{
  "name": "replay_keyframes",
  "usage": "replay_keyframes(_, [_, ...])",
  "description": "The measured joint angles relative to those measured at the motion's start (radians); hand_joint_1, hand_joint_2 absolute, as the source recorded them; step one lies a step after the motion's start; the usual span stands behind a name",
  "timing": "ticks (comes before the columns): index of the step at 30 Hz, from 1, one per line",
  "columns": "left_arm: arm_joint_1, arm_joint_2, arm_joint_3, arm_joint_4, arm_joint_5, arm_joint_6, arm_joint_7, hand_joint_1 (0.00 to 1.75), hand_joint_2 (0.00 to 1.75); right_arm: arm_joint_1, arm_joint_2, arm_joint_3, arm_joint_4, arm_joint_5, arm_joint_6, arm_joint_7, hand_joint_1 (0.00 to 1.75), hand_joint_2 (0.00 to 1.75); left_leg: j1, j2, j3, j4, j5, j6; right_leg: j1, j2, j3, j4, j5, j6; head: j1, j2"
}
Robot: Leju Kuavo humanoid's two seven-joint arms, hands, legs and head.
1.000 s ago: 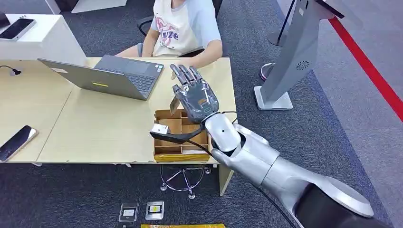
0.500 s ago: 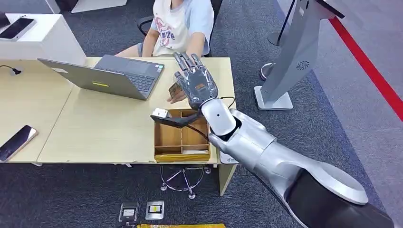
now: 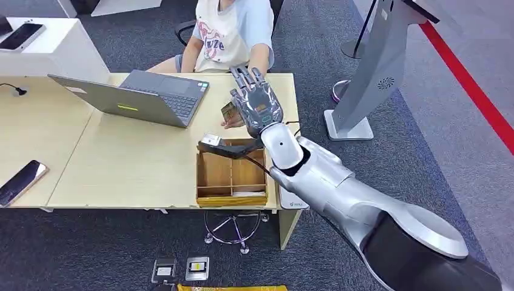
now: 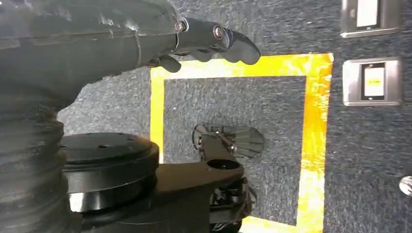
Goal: Pass the card to the sensor for recognition and then transmit it.
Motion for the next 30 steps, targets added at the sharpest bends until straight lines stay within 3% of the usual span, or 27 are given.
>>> replay_keyframes(4, [-0.012,0.000,0.002,0.002,-0.027,0.002,0.002,0.00,1.75,0.000,0.002,0.001,0.011,0.006,-0.049,0.019,0.00,0.00,0.000,0.000,0.000,0.000,0.000,0.000,0.000,0.000,0.000,0.000,0.000,0.000,0.000,0.000])
replay_keyframes(12, [-0.016,-0.002,0.009,0.005,-0.086,0.014,0.012,0.00,1.75,0.054,-0.005,-0.019,-0.032,-0.102,-0.249,-0.023,0.00,0.00,0.000,0.000,0.000,0.000,0.000,0.000,0.000,0.001,0.000,0.000,0.000,0.000,0.000,0.000])
replay_keyframes(17, [-0.012,-0.002,0.027,0.007,-0.116,0.019,0.011,0.00,1.75,0.151,-0.049,-0.048,-0.189,-0.130,-0.263,-0.013,0.00,0.00,0.000,0.001,0.001,0.000,0.000,0.000,0.000,0.000,0.000,0.000,0.000,0.000,0.000,0.000])
replay_keyframes(18, [-0.011,-0.002,0.036,0.009,-0.122,0.020,0.010,0.00,1.75,0.190,-0.065,-0.058,-0.240,-0.135,-0.260,-0.011,0.00,1.75,0.000,0.001,0.001,0.000,0.000,0.000,0.000,0.000,0.000,0.000,0.000,0.000,0.000,0.000])
replay_keyframes(22, [-0.005,0.002,0.081,0.018,-0.133,0.023,-0.003,0.00,1.75,0.332,-0.166,-0.101,-0.519,-0.157,-0.235,-0.011,0.00,1.75,-0.001,0.002,-0.003,0.000,0.000,0.000,-0.001,0.001,-0.005,0.000,0.001,0.001,0.000,0.000])
replay_keyframes(26, [0.016,-0.003,0.108,0.019,-0.136,0.043,-0.046,0.00,1.75,0.420,-0.212,-0.132,-0.613,-0.185,-0.225,0.005,0.00,1.75,0.000,0.004,-0.001,0.000,0.000,0.000,-0.001,0.002,-0.003,-0.001,0.001,0.001,0.000,0.000])
replay_keyframes(30, [0.055,-0.004,0.125,0.018,-0.120,0.056,-0.058,0.00,1.75,0.539,-0.254,-0.178,-0.706,-0.349,-0.260,-0.032,0.00,1.75,0.000,0.005,-0.003,0.000,-0.001,0.000,-0.001,0.004,-0.006,-0.001,0.001,0.001,-0.001,0.000])
